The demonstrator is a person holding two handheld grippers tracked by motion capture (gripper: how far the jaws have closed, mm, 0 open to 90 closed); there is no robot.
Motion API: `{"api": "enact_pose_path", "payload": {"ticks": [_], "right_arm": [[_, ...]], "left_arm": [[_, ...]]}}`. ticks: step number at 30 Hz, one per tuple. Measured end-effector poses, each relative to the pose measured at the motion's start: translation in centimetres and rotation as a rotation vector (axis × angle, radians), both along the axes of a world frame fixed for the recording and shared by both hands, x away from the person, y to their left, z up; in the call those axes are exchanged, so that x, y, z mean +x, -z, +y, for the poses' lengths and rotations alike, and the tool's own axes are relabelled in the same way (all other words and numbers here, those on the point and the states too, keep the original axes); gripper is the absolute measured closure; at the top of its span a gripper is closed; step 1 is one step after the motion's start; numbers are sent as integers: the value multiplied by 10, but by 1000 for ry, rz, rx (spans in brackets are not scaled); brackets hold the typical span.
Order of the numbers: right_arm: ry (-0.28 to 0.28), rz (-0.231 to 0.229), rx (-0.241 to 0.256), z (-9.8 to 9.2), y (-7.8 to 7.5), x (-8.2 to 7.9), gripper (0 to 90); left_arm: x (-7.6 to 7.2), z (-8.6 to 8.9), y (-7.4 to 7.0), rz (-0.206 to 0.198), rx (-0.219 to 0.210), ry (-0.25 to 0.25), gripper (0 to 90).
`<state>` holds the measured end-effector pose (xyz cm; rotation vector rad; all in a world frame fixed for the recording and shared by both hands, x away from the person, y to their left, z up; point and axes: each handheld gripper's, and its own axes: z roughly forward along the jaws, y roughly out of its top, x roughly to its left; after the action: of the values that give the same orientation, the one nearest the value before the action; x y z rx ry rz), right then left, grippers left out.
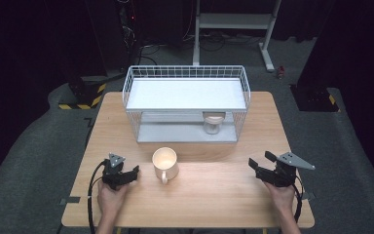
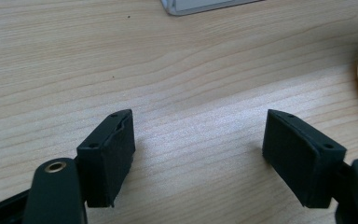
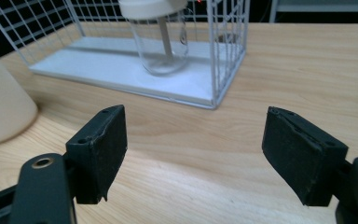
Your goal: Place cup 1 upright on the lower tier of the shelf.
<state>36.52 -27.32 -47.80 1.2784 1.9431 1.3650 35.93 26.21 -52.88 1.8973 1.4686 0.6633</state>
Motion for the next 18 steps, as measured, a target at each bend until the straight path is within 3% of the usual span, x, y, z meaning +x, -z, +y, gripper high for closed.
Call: {"api": "enact_pose_path", "payload": {"ticks": [9,18], "right_arm": [[27,37,-78,-3,16,2,224],[40,119,-175,-4,35,8,226]], "left_arm": [[0,0,0,0,0,0,255],[0,0,0,0,0,-1,255]]}}
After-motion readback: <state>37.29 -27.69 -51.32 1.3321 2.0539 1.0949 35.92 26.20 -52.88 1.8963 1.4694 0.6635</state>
